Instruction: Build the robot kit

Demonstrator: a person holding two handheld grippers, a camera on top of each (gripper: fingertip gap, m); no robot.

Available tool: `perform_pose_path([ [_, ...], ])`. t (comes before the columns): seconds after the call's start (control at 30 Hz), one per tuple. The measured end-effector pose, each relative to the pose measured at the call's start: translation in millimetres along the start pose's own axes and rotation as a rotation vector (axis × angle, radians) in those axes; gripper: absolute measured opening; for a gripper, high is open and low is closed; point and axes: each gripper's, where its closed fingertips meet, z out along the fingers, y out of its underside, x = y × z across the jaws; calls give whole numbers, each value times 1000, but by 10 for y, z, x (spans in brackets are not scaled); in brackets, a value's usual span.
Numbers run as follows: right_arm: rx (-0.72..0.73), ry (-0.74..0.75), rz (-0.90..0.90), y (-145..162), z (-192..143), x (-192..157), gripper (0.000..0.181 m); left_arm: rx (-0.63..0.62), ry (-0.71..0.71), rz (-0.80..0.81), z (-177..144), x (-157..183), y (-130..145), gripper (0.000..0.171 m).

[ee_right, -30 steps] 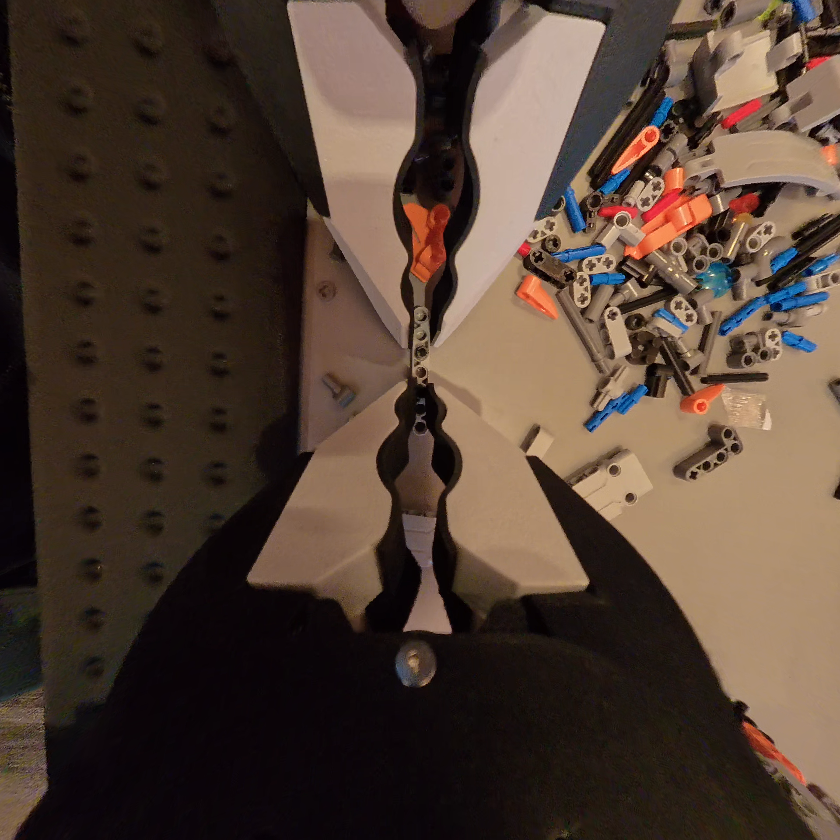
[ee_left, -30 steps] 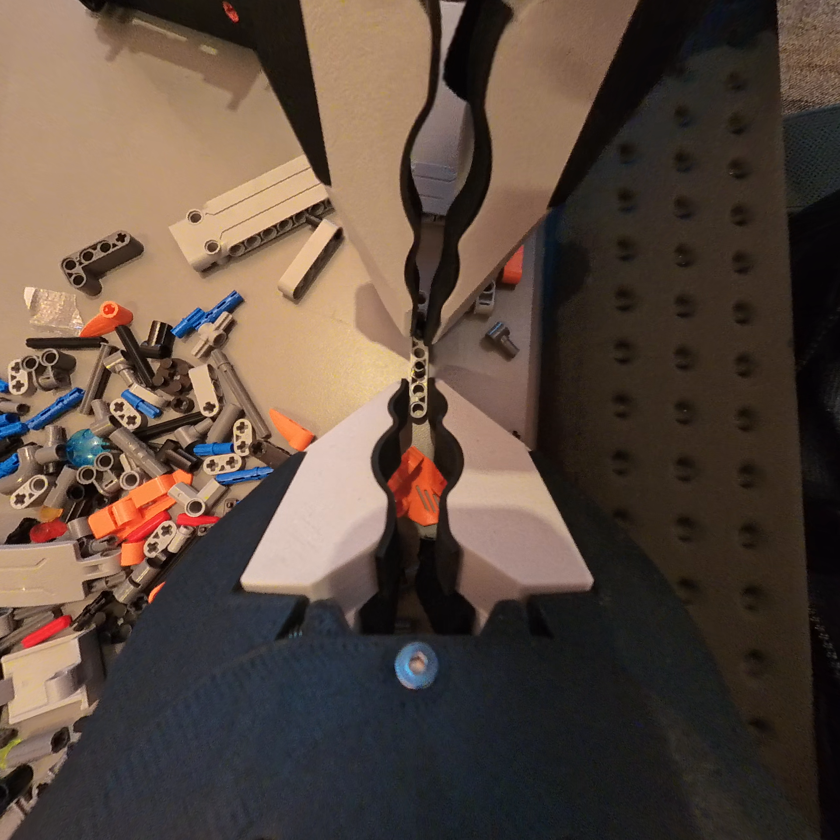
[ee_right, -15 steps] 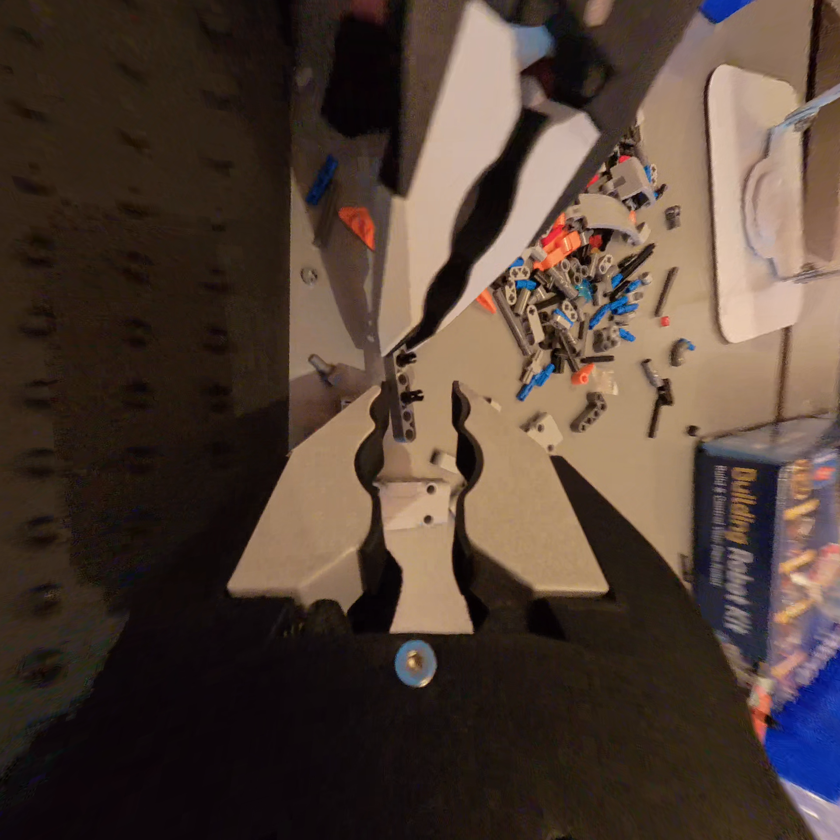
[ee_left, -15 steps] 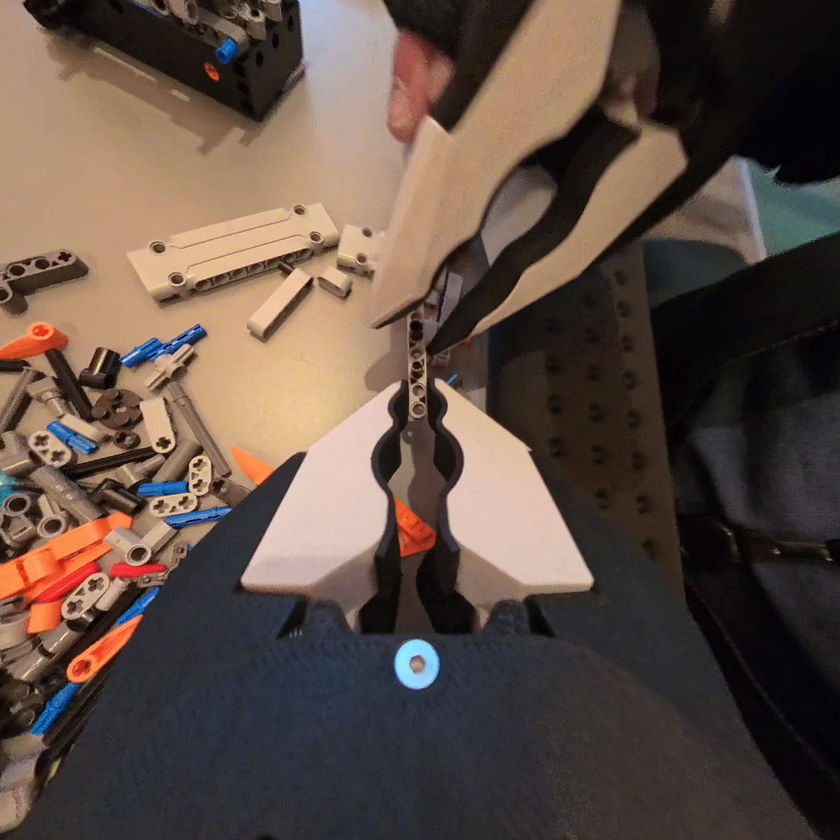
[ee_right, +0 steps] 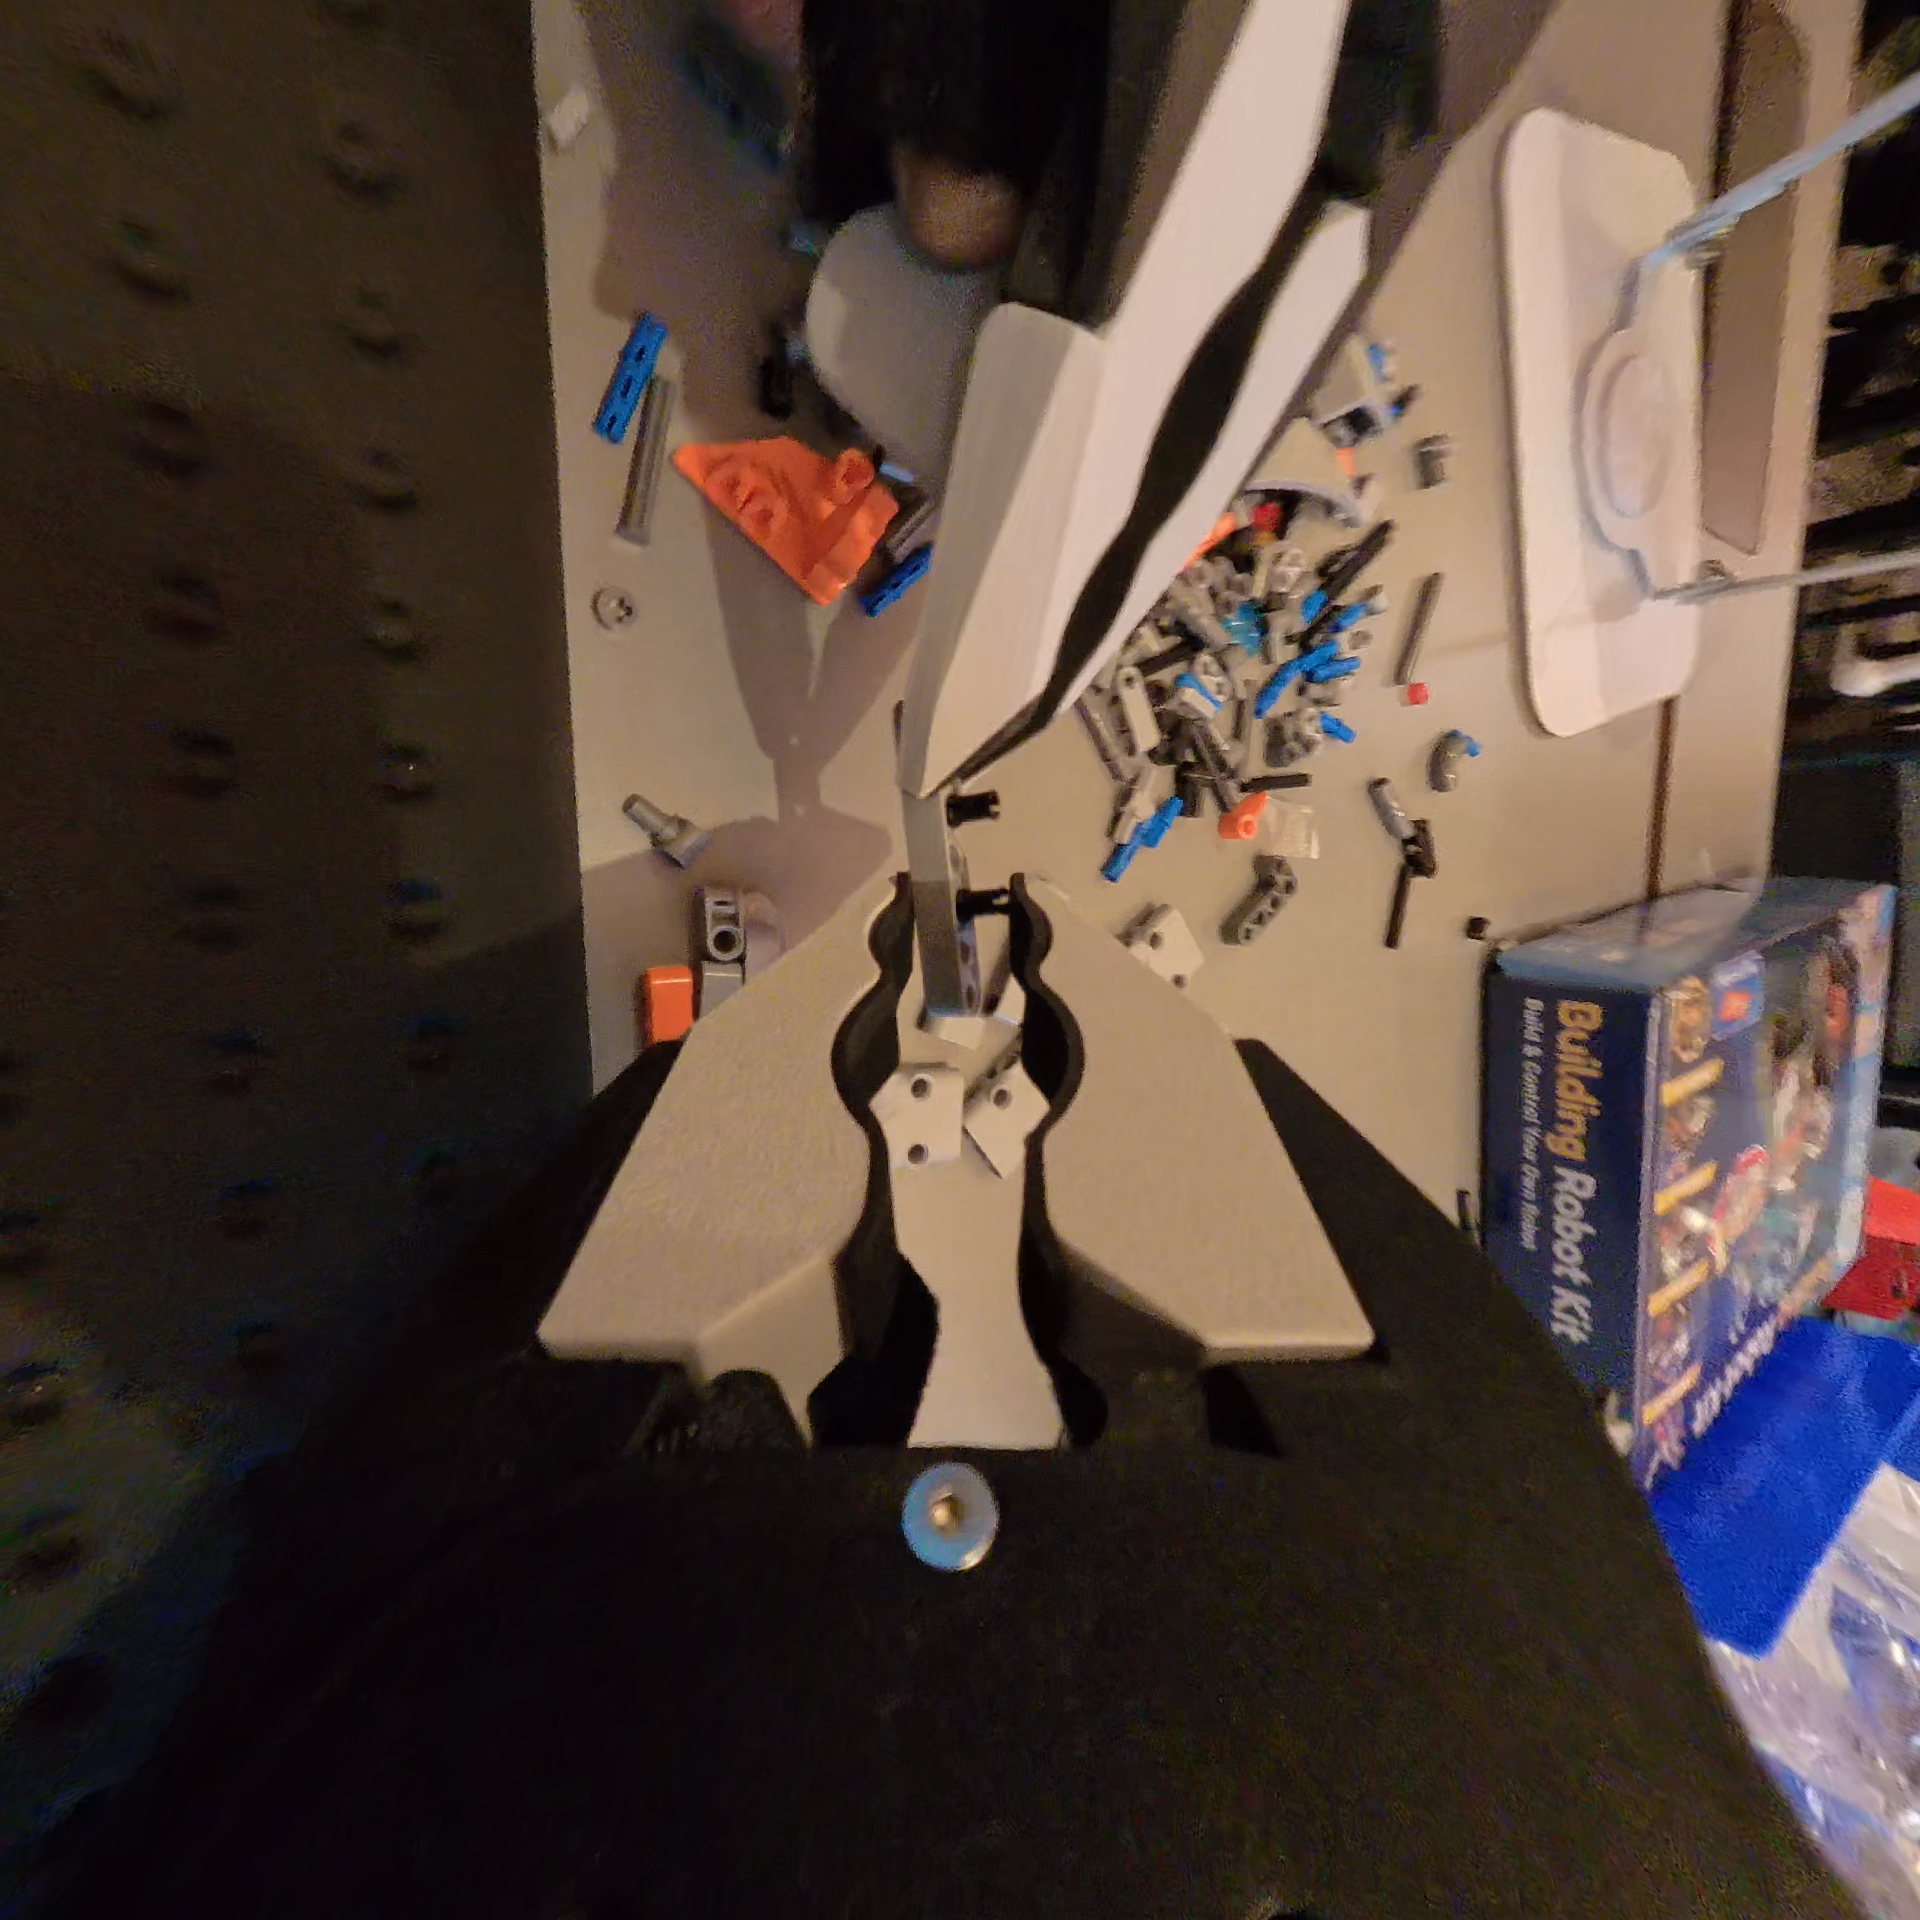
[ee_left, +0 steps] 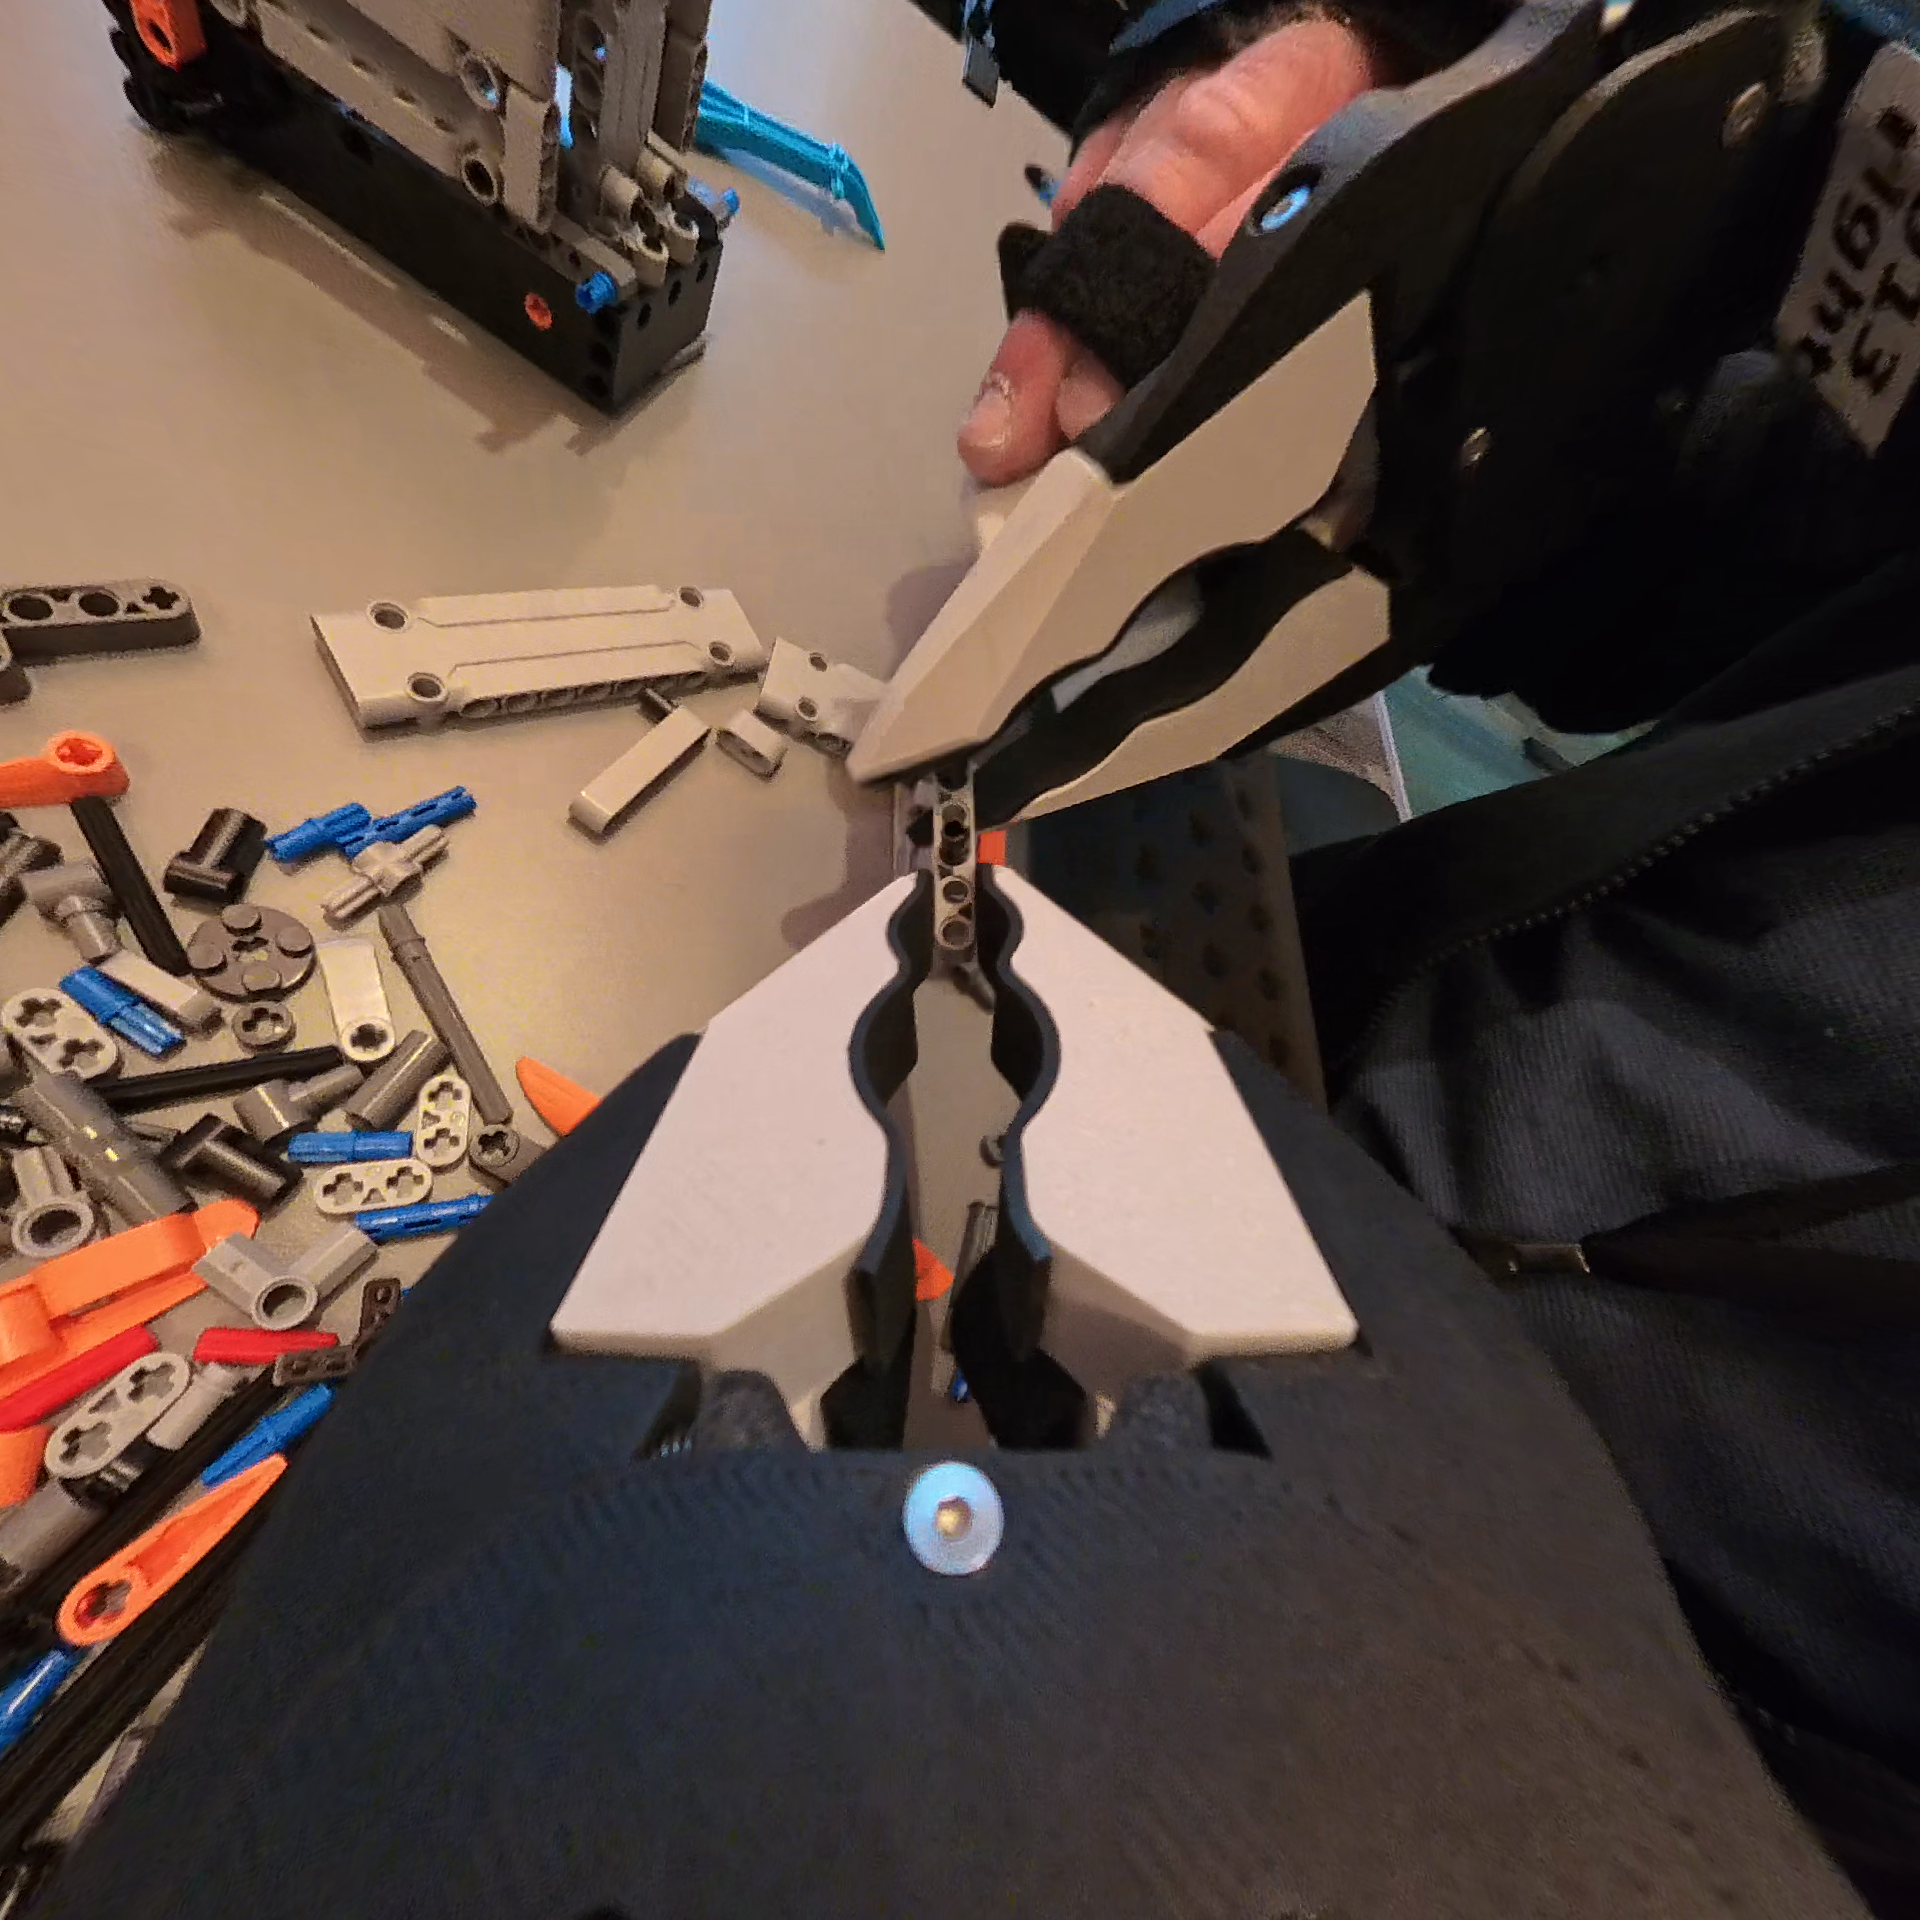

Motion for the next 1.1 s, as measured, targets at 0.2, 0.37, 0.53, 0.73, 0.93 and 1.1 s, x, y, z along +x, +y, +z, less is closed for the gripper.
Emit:
perform_pose_path([
  [0.2,-25,7,70,71,-188,-151,14,-109,-36,165,119,195,-48,5],
  [0.37,31,-17,251,176,-386,-149,14,-128,-23,250,236,311,-226,5],
  [0.53,206,-56,499,202,-616,-54,14,-100,-24,338,269,410,-507,6],
  [0.73,542,-78,844,201,-946,236,14,82,6,320,220,423,-891,26],
  [0.93,988,-131,1120,116,-1236,510,13,195,52,286,407,531,-994,28],
  [1.1,1173,-117,1210,108,-1328,615,13,269,16,265,551,569,-1106,27],
])
